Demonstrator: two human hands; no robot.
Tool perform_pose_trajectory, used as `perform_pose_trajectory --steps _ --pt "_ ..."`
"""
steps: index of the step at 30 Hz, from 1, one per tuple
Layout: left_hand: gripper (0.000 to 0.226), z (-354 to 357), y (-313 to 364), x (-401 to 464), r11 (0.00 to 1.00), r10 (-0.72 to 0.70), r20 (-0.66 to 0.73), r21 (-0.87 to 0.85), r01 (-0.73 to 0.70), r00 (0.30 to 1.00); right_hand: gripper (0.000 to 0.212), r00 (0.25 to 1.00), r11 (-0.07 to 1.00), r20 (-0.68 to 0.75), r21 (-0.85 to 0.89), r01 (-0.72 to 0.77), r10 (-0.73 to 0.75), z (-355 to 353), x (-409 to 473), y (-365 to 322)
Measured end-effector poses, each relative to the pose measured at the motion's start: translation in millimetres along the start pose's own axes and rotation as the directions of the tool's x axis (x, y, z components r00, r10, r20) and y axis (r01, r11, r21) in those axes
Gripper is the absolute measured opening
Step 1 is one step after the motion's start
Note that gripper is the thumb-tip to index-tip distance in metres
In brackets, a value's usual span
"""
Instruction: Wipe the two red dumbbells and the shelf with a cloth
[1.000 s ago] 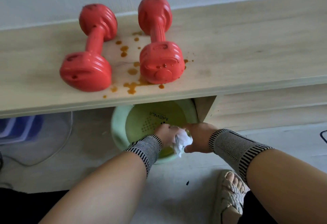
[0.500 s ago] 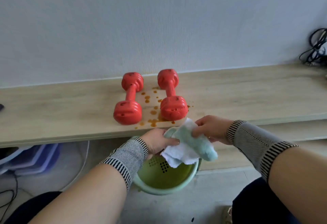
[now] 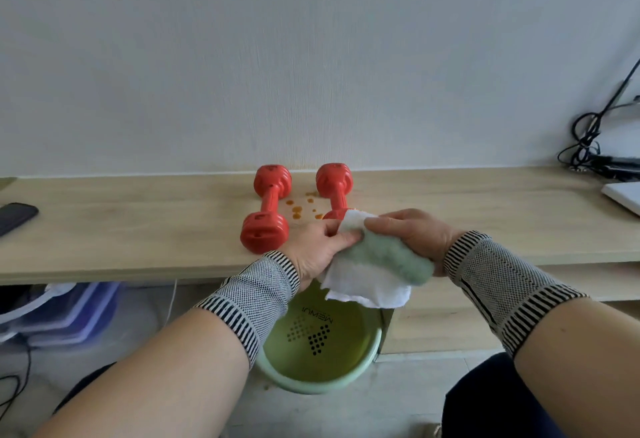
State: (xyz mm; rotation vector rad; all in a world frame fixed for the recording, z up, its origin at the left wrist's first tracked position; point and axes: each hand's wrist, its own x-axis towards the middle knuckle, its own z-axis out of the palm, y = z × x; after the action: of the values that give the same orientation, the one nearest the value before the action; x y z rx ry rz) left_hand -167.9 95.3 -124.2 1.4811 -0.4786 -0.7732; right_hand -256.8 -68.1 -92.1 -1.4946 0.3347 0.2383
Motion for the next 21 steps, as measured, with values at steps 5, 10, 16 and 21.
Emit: perform_pose_trajectory --steps 5,10,16,21 --pt "0.013 -13 23 -4 0.98 0.03 -0.044 -0.193 -0.038 0.999 0.053 0.999 0.995 0.029 0.103 0.014 -0.017 -5 -7 -8" --pt "0.018 -30 26 -2 0.974 0.021 -0.112 -0.221 -0.046 0.993 0.018 0.978 0.954 -0.137 0.234 0.185 -0.156 -4 -7 -20" --pt "0.005 -21 42 -2 0.897 0.373 -0.389 0.384 -0.22 0.842 0.008 0.926 0.924 -0.254 0.189 0.331 -0.28 9 -3 -36" --pt "0.033 4 50 -5 0.932 0.283 -0.119 0.271 -0.243 0.952 0.026 0.951 0.926 -0.201 0.252 0.281 -0.233 21 0 -40"
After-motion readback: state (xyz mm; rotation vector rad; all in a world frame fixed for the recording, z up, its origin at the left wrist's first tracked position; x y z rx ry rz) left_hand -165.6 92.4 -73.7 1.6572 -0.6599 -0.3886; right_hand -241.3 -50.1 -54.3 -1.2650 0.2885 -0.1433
